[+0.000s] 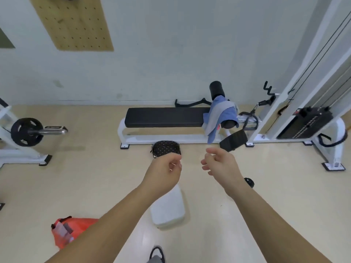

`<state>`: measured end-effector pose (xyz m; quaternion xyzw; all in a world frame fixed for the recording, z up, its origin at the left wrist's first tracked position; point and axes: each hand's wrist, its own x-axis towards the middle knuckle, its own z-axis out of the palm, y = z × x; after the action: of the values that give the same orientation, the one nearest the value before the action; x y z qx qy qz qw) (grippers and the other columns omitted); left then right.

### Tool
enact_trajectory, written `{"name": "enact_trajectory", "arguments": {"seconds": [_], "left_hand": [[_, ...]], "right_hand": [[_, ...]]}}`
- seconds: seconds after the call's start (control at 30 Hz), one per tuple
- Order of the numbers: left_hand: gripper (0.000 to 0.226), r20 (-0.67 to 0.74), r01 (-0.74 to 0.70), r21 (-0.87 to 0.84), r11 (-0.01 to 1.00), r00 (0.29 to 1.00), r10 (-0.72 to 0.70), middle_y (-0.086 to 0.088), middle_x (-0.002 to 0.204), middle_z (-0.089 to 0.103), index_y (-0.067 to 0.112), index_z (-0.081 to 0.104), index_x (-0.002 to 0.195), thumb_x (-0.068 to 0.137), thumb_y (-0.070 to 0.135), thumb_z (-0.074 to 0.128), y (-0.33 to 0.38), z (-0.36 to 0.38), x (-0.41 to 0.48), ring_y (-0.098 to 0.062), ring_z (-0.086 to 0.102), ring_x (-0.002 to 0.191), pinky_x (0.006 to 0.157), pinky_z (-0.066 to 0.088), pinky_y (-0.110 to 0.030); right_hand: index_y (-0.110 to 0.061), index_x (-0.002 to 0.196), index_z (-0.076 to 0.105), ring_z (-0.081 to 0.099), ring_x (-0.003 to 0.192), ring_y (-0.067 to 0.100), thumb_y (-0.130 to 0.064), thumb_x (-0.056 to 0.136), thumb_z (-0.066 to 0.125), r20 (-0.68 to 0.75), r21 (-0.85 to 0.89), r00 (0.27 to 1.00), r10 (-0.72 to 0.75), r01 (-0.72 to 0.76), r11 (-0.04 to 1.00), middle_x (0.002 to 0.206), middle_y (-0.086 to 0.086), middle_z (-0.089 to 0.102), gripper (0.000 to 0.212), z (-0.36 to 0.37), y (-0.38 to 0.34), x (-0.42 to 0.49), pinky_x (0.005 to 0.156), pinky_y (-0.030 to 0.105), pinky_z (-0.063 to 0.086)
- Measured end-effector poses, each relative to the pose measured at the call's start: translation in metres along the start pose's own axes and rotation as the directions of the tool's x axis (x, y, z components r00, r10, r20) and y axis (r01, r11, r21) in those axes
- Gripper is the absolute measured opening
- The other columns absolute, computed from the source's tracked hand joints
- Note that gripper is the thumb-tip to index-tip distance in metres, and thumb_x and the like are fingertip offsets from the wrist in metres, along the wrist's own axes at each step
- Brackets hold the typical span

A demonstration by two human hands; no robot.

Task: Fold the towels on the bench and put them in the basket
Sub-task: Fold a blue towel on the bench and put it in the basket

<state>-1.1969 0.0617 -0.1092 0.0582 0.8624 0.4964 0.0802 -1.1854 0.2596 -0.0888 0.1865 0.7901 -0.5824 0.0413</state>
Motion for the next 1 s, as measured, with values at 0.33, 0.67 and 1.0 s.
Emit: {"name": "enact_trajectory", "arguments": {"seconds": [0.33, 0.67, 1.0], "left_hand": [[0.020, 0.203, -0.077, 0.095, 0.992, 0.977, 0.057, 0.015, 0.104, 0.066, 0.025, 0.069, 0.114, 0.098, 0.020, 0.059, 0.048, 0.055, 0.274, 0.003, 0.064, 0.084, 0.074, 0.049, -0.018], [0.025, 0.261, -0.026, 0.110, 0.994, 0.965, -0.004, 0.027, 0.106, 0.057, 0.028, 0.066, 0.122, 0.101, 0.017, 0.058, 0.075, 0.107, 0.484, 0.011, 0.060, 0.090, 0.072, 0.047, -0.005], [0.024, 0.514, -0.086, 0.127, 0.988, 0.858, 0.008, 0.015, 0.102, 0.068, 0.037, 0.058, 0.116, 0.098, 0.021, 0.056, 0.019, 0.132, 0.702, -0.006, 0.067, 0.084, 0.072, 0.051, -0.018]], "right_hand": [[-0.019, 0.102, 0.071, 0.074, 0.080, 0.016, -0.026, 0.102, 0.056, -0.115, -0.016, 0.993, 0.039, -0.041, 0.999, 0.087, 0.001, 0.076, 0.016, -0.056, -0.037, 0.244, 0.072, 0.030, 0.056], [-0.012, 0.098, 0.069, 0.072, 0.088, 0.030, -0.019, 0.102, 0.051, -0.120, -0.055, 0.979, 0.165, -0.173, 0.983, 0.089, 0.009, 0.074, 0.020, -0.104, -0.052, 0.475, 0.076, 0.037, 0.058], [-0.019, 0.133, 0.059, 0.066, 0.096, 0.020, -0.016, 0.102, 0.051, -0.399, -0.056, 0.878, 0.263, -0.310, 0.949, 0.107, 0.004, 0.066, 0.033, -0.082, -0.024, 0.644, 0.074, 0.027, 0.051]]}}
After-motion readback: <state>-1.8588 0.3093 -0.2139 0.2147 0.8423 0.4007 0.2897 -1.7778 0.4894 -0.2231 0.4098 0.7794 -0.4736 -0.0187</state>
